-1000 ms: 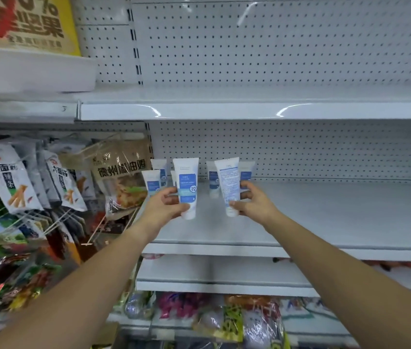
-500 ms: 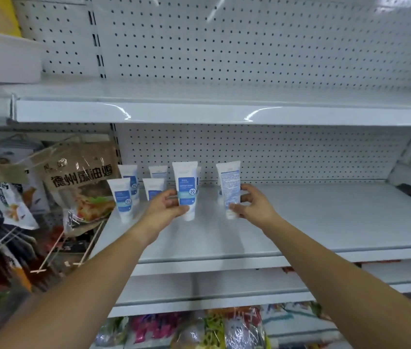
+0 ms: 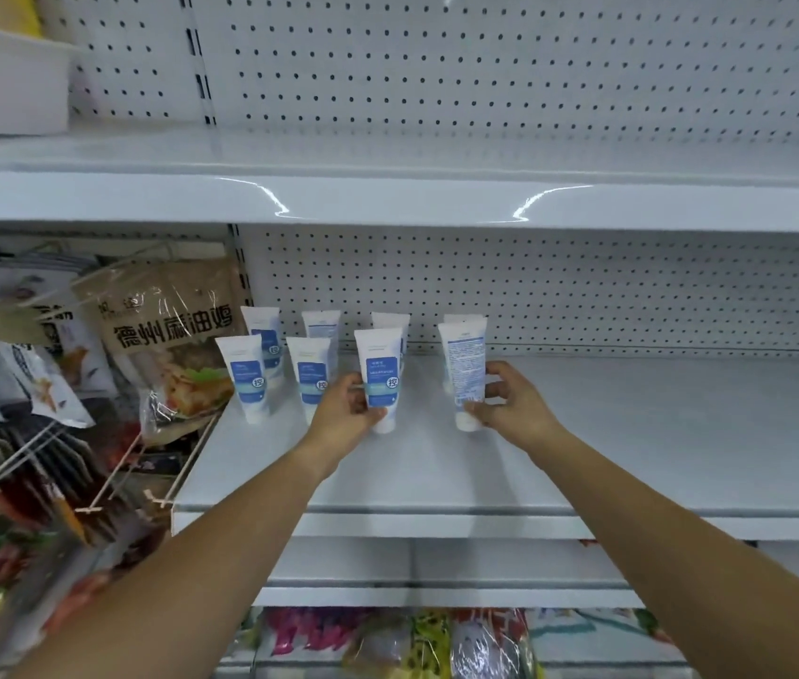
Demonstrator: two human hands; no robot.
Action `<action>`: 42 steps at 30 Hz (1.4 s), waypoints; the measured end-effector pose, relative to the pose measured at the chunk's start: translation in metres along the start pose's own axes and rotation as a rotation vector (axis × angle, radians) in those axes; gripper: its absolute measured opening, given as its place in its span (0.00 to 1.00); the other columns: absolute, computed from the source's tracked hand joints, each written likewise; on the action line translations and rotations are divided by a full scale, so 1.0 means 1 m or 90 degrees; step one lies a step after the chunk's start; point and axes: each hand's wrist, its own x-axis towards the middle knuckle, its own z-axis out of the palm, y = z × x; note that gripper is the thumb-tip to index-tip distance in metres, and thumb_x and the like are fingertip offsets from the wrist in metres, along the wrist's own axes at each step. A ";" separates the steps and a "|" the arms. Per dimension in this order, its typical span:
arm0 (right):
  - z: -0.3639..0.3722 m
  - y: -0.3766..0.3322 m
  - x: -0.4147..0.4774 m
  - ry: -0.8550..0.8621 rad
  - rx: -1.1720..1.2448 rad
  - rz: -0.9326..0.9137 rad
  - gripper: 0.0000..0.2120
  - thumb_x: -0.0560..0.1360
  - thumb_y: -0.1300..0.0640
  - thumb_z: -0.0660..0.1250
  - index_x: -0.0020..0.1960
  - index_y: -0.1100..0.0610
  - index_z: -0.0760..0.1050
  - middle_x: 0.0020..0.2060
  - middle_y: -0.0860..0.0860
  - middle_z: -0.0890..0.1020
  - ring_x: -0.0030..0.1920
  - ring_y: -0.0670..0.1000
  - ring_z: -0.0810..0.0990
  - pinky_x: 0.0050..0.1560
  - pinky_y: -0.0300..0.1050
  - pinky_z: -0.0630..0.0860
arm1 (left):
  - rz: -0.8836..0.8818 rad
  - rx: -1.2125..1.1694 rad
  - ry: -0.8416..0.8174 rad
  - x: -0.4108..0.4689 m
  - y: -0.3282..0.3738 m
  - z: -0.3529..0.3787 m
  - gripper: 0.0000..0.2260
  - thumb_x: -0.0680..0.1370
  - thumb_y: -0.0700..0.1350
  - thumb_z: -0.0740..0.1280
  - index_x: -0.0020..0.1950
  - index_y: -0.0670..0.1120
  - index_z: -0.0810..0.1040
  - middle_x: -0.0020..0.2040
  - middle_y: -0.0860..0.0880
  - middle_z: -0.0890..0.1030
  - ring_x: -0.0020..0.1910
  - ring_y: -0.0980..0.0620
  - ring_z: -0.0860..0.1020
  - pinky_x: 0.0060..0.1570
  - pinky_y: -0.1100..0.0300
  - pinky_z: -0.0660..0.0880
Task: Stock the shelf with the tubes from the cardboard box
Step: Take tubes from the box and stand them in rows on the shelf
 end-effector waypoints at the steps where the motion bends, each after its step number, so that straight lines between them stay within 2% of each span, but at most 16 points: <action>1: -0.001 0.003 0.003 -0.002 0.004 0.000 0.23 0.71 0.60 0.75 0.63 0.52 0.72 0.52 0.51 0.81 0.53 0.51 0.81 0.56 0.55 0.79 | -0.003 0.008 0.005 0.001 -0.003 0.003 0.19 0.74 0.34 0.74 0.61 0.48 0.75 0.54 0.50 0.83 0.52 0.54 0.81 0.54 0.59 0.77; 4: -0.004 0.012 0.009 -0.006 0.010 0.003 0.23 0.71 0.59 0.76 0.63 0.52 0.72 0.51 0.50 0.81 0.53 0.50 0.80 0.57 0.56 0.79 | -0.005 0.017 0.020 0.007 -0.011 0.012 0.19 0.73 0.33 0.73 0.60 0.46 0.75 0.54 0.49 0.83 0.52 0.51 0.81 0.55 0.57 0.77; 9: -0.011 0.022 0.019 -0.019 -0.005 0.010 0.23 0.71 0.59 0.76 0.63 0.52 0.73 0.53 0.51 0.81 0.54 0.51 0.80 0.58 0.56 0.78 | -0.013 0.013 0.057 0.017 -0.020 0.022 0.18 0.74 0.33 0.73 0.59 0.46 0.75 0.51 0.49 0.83 0.50 0.51 0.82 0.50 0.59 0.77; 13: -0.015 0.024 0.025 -0.027 -0.008 0.004 0.22 0.72 0.59 0.75 0.63 0.53 0.72 0.53 0.52 0.81 0.53 0.52 0.80 0.52 0.46 0.77 | -0.019 0.005 0.075 0.027 -0.024 0.025 0.17 0.74 0.33 0.73 0.58 0.46 0.74 0.50 0.50 0.83 0.49 0.51 0.81 0.48 0.61 0.76; 16: -0.014 0.024 0.029 -0.032 0.005 0.002 0.22 0.72 0.61 0.75 0.63 0.54 0.72 0.54 0.52 0.80 0.51 0.50 0.80 0.46 0.39 0.75 | -0.023 0.003 0.078 0.033 -0.026 0.025 0.16 0.74 0.32 0.72 0.56 0.48 0.74 0.49 0.50 0.83 0.49 0.51 0.81 0.50 0.59 0.77; 22: -0.007 0.029 0.038 -0.037 0.016 0.004 0.22 0.72 0.60 0.75 0.63 0.53 0.72 0.53 0.53 0.81 0.54 0.52 0.80 0.54 0.48 0.77 | -0.034 -0.006 0.085 0.034 -0.034 0.023 0.17 0.74 0.31 0.71 0.60 0.43 0.73 0.50 0.49 0.83 0.49 0.50 0.81 0.49 0.60 0.76; 27: 0.000 0.031 0.040 -0.048 0.029 0.007 0.23 0.72 0.60 0.75 0.64 0.53 0.72 0.54 0.53 0.81 0.55 0.53 0.80 0.56 0.51 0.78 | -0.028 -0.004 0.057 0.029 -0.032 0.019 0.17 0.75 0.31 0.70 0.61 0.43 0.73 0.52 0.48 0.83 0.50 0.52 0.81 0.50 0.64 0.76; 32: 0.002 0.033 0.039 -0.048 0.044 0.007 0.23 0.72 0.61 0.75 0.64 0.55 0.71 0.55 0.54 0.81 0.55 0.54 0.80 0.55 0.49 0.77 | -0.031 0.006 0.030 0.024 -0.031 0.016 0.17 0.76 0.31 0.69 0.62 0.44 0.72 0.54 0.50 0.82 0.51 0.56 0.81 0.49 0.69 0.75; 37: 0.002 0.033 0.037 -0.042 0.059 0.011 0.23 0.72 0.63 0.74 0.64 0.56 0.71 0.55 0.53 0.80 0.53 0.53 0.80 0.49 0.42 0.76 | -0.031 0.012 0.026 0.025 -0.034 0.015 0.18 0.76 0.31 0.69 0.62 0.44 0.72 0.54 0.51 0.82 0.52 0.56 0.81 0.54 0.65 0.75; 39: 0.000 0.035 0.037 -0.039 0.059 0.011 0.23 0.72 0.62 0.75 0.64 0.55 0.71 0.55 0.53 0.80 0.54 0.52 0.80 0.49 0.42 0.76 | -0.033 0.010 0.025 0.026 -0.035 0.016 0.18 0.76 0.31 0.70 0.62 0.45 0.72 0.54 0.52 0.82 0.53 0.57 0.81 0.55 0.63 0.75; 42: 0.000 0.037 0.037 -0.037 0.060 0.015 0.24 0.72 0.62 0.75 0.64 0.54 0.71 0.54 0.51 0.81 0.54 0.52 0.80 0.50 0.43 0.76 | -0.037 0.000 0.022 0.026 -0.036 0.017 0.18 0.76 0.30 0.69 0.62 0.44 0.72 0.52 0.54 0.82 0.52 0.58 0.81 0.53 0.65 0.75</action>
